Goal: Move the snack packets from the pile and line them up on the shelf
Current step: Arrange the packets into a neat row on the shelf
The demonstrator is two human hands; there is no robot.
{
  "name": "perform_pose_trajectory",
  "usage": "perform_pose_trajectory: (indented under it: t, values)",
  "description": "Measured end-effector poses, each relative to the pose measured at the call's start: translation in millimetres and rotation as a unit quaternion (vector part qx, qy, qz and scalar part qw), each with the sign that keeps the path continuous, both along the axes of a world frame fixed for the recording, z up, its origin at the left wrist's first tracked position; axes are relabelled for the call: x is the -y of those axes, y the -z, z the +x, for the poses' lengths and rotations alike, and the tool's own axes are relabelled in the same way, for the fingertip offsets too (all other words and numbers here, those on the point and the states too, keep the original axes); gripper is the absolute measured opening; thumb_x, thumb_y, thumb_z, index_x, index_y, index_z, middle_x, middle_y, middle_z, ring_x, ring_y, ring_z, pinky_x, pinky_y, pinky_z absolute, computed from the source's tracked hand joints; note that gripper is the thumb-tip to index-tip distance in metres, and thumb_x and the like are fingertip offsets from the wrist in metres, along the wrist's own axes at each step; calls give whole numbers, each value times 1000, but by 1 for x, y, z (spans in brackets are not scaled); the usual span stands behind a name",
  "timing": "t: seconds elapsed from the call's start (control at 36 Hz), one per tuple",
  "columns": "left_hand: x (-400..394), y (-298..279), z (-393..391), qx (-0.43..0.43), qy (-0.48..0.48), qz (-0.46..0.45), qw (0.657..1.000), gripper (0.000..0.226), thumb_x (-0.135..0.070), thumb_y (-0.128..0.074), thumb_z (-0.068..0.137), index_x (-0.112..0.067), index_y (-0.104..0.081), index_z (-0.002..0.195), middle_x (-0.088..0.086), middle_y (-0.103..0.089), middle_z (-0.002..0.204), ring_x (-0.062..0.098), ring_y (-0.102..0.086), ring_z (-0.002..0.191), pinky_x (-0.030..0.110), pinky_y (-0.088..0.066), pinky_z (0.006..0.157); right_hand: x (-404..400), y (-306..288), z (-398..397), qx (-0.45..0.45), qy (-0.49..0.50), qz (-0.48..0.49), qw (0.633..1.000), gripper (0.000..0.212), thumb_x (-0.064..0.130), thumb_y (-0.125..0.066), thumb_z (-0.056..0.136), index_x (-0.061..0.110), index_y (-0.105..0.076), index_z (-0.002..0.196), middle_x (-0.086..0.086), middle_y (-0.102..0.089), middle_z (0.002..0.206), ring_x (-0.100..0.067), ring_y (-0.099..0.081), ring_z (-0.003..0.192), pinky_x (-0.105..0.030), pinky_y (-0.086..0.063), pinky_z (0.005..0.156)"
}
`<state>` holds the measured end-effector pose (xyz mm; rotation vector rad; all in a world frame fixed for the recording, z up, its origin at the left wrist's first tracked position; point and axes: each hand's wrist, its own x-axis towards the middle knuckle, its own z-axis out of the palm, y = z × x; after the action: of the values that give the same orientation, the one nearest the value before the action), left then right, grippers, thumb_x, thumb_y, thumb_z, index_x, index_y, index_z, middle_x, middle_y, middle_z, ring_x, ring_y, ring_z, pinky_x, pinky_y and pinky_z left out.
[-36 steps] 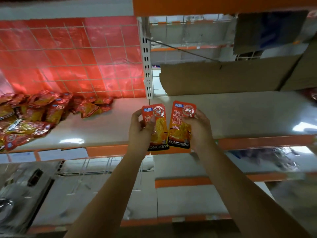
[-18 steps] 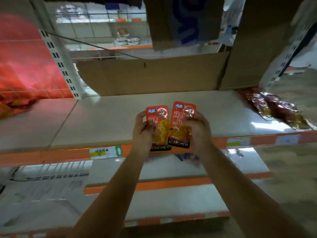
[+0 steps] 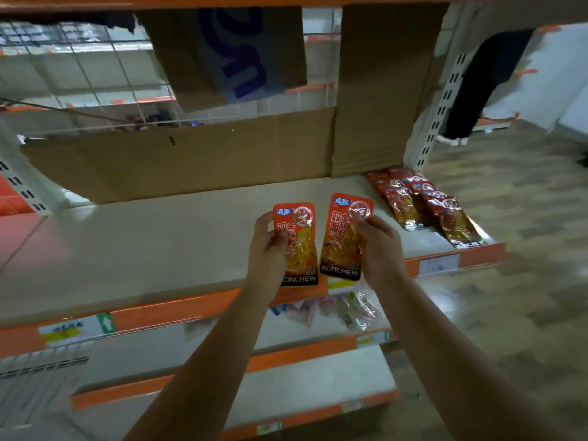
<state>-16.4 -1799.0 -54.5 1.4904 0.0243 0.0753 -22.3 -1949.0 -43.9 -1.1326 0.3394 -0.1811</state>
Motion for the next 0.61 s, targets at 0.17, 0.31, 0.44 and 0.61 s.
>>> perform_pose_trajectory:
  t: [0.17,0.31,0.44,0.61]
  values:
    - [58,0,20,-8,-6,27,1000,25,-9,-43,98,-26,-45,116,2,-64,97,13,-65,85,28,-54,71,62,-6,21,6,19,2,1000,11,9,-64,87,7,-58,78,-3,-62,68,-21,-60,69,-40,-51,74]
    - [113,3,45,-9,-34,41,999,30,-7,-43,98,-22,-45,124,-2,-62,90,4,-60,69,17,-49,59,125,-3,51,-11,11,-29,999,17,5,-62,88,13,-61,72,-2,-61,68,-18,-60,64,-33,-52,66]
    - [161,7,60,-35,-65,57,996,33,-9,-42,99,-18,-42,130,-1,-60,95,3,-59,71,12,-48,51,175,8,76,-31,-32,-93,995,17,4,-60,88,13,-60,74,-7,-58,74,-26,-57,73,-44,-50,73]
    - [185,17,59,-63,-89,78,991,33,-13,-43,99,-22,-39,131,-1,-59,95,9,-61,79,25,-51,63,195,14,90,-15,-81,-279,957,16,4,-61,87,14,-55,76,2,-52,64,-11,-45,55,-21,-36,48]
